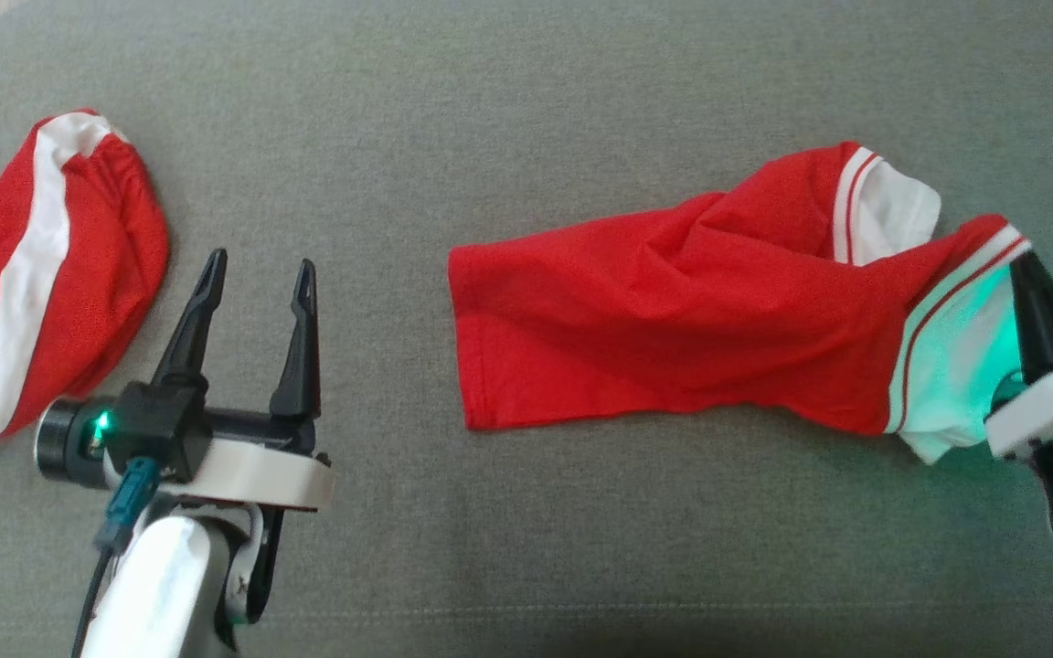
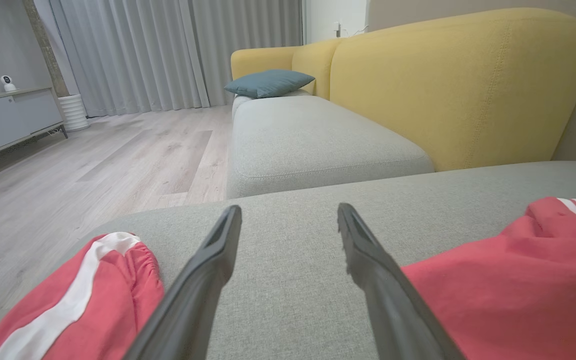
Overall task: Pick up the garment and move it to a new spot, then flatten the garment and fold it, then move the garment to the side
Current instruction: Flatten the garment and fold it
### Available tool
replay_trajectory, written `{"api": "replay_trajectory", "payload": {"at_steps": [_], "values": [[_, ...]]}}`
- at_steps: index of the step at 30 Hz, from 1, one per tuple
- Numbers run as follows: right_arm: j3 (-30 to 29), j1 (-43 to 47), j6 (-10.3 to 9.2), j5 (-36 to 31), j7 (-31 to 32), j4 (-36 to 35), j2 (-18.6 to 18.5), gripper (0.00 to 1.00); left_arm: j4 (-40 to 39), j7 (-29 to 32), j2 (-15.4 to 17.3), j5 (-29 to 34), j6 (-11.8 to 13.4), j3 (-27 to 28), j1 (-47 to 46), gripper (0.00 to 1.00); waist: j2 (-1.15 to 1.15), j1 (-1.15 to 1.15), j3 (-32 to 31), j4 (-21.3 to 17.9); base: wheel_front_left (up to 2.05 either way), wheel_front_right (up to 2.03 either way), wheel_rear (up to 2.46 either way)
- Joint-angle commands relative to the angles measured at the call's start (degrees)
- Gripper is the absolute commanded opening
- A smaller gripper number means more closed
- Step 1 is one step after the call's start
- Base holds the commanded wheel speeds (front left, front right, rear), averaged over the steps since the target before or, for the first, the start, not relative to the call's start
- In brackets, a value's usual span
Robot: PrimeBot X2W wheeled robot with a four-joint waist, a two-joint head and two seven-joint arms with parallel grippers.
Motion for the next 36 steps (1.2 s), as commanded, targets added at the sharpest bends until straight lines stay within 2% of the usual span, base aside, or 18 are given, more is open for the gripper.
{"api": "replay_trajectory", "payload": {"at_steps": [1,2,3,7,10,14,24,36], "values": [[1.2,-2.26,-0.04,0.33,-1.04,-1.01,-1.9,0.0,-1.51,-0.64,0.67,0.03,-0.03,1.77,-2.51,1.0,0.0,0.0,0.49,0.4,0.0,0.0,0.0],[1.4,-3.13,-0.04,0.27,-1.93,0.88,-2.01,0.44,-1.47,-0.64,0.6,0.06,-0.05,1.75,-2.64,1.0,0.0,0.0,0.66,0.53,0.0,0.0,0.0],[1.55,-3.91,-0.04,0.2,-2.75,2.74,-2.03,1.0,-1.42,-0.65,0.54,0.06,-0.07,1.75,-2.72,1.0,0.0,0.0,0.77,0.63,0.0,0.0,0.0],[1.46,-5.82,-0.04,-2.37,-8.99,6.37,-2.21,1.0,-1.18,-0.67,0.34,0.08,-0.02,1.88,-2.66,1.0,0.0,0.0,0.58,0.88,0.0,0.0,0.0],[1.75,-5.63,-0.04,-6.4,-14.61,5.28,-2.03,1.0,-1.19,-0.67,0.31,0.09,0.18,2.22,-2.05,1.0,0.0,0.0,-0.19,0.65,0.0,0.0,0.0],[4.09,-3.65,-0.04,-8.47,-17.59,0.8,0.07,1.0,-1.14,-0.68,0.42,-0.05,0.33,2.7,-0.97,1.0,0.0,0.0,-1.78,0.12,0.0,0.0,0.0],[8.23,6.29,-0.04,-9.41,-14.06,-11.56,4.88,1.0,-1.01,-0.68,0.7,-0.26,0.46,2.76,1.45,1.0,0.0,0.0,-5.2,-0.97,0.0,0.0,0.0],[8.41,11.17,-0.04,-8.65,-12.33,-15.05,7.26,1.0,-0.76,-0.59,0.78,-0.73,0.74,2.03,2.86,1.0,0.0,0.0,-6.09,-1.51,0.0,0.0,0.0]]}}
